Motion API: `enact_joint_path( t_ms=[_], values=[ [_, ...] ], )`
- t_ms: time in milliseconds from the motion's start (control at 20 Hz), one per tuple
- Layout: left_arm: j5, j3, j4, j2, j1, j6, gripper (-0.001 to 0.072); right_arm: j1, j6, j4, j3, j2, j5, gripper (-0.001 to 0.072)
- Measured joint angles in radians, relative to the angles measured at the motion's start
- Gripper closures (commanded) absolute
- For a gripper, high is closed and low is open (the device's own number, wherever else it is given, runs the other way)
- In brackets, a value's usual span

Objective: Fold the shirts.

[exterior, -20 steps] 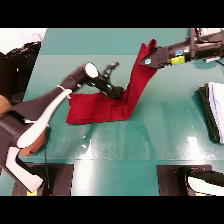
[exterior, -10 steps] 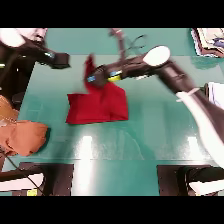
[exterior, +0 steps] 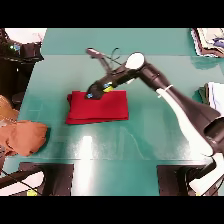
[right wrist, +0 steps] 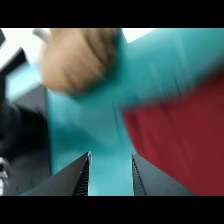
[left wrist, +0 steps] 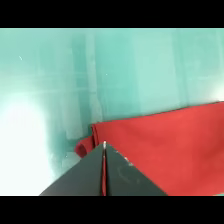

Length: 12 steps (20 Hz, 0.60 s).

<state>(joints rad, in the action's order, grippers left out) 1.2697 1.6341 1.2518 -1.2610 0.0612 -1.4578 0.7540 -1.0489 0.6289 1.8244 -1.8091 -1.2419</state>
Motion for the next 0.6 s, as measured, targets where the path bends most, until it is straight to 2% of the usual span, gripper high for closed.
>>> enact_joint_path(
  t_ms=[100, 300, 350, 450, 500, 600],
  values=[
    [0.005, 0.0, 0.0, 0.002, 0.003, 0.0, 0.0681, -0.088, -0.048, 0.039, -0.105, 0.053, -0.024, 0.0414],
    [0.01, 0.0, -0.002, 0.004, 0.005, 0.0, 0.0681, -0.281, -0.165, 0.083, -0.356, 0.166, 0.023, 0.0408],
    [0.01, 0.0, -0.002, 0.004, 0.005, 0.0, 0.0681, -0.32, -0.188, 0.09, -0.413, 0.186, 0.038, 0.0371],
    [0.011, 0.0, -0.002, 0.004, 0.005, 0.0, 0.0681, -0.383, -0.223, 0.09, -0.516, 0.213, 0.076, 0.0063],
    [0.011, 0.0, -0.003, 0.004, 0.005, 0.0, 0.0681, -0.403, -0.23, 0.09, -0.557, 0.219, 0.09, 0.004],
    [0.01, -0.001, -0.004, 0.004, 0.005, 0.0, 0.0681, -0.421, -0.247, 0.059, -0.622, 0.216, 0.121, 0.0041]
  ],
)
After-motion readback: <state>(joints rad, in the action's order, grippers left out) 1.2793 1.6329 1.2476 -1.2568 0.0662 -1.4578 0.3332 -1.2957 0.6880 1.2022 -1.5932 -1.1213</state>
